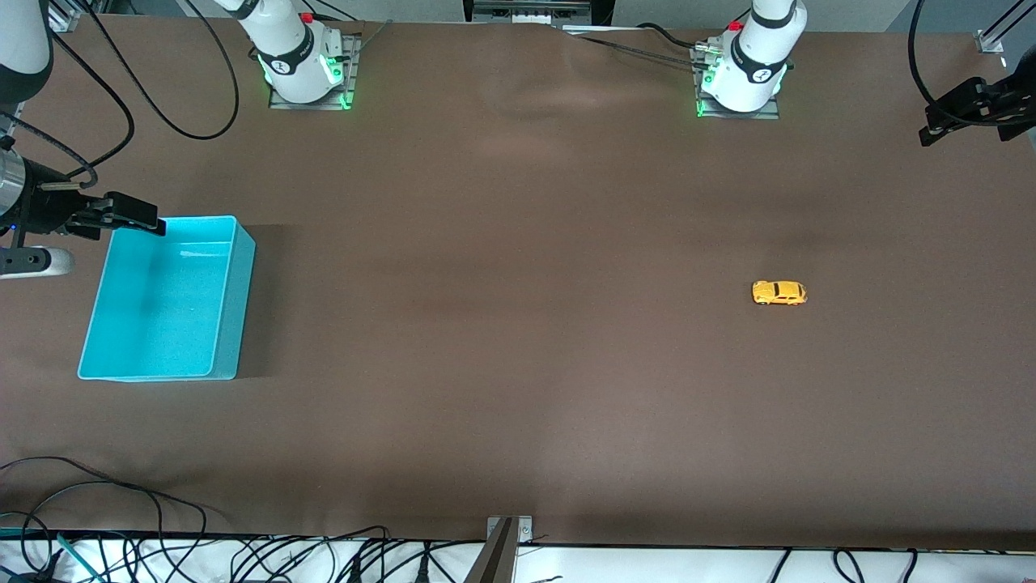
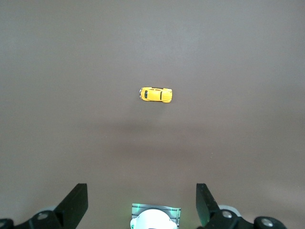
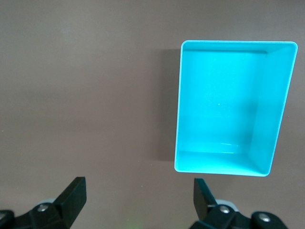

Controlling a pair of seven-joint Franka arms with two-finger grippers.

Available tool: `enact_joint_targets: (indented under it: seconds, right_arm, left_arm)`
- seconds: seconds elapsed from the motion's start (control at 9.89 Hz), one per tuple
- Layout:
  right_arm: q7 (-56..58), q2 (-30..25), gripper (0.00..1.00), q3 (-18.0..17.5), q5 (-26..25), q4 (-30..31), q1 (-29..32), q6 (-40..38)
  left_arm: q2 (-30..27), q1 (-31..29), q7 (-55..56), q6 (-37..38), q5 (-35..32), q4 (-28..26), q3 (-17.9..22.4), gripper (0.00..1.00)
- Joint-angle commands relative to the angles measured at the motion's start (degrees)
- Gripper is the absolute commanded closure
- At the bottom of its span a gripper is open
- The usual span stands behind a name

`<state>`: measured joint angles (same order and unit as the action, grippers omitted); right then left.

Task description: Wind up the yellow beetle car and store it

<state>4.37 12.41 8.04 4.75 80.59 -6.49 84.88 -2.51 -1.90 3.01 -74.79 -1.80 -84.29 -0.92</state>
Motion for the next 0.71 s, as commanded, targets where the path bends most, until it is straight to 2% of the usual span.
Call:
enact_joint_targets:
  seconds: [0.0,0.61]
  right_arm:
    - [0.20,-0.01,0.00,0.40,0.87,-0.26,-0.11,0.11]
    - [0.12,0.43,0.00,0.40,0.96,-0.26,-0.11,0.20]
  left_arm:
    - [0.93,0.31,0.42,1.14,0.57,2.02,0.13,0.00]
    - [0.93,0.23,0.42,1.14,0.57,2.02,0.13,0.00]
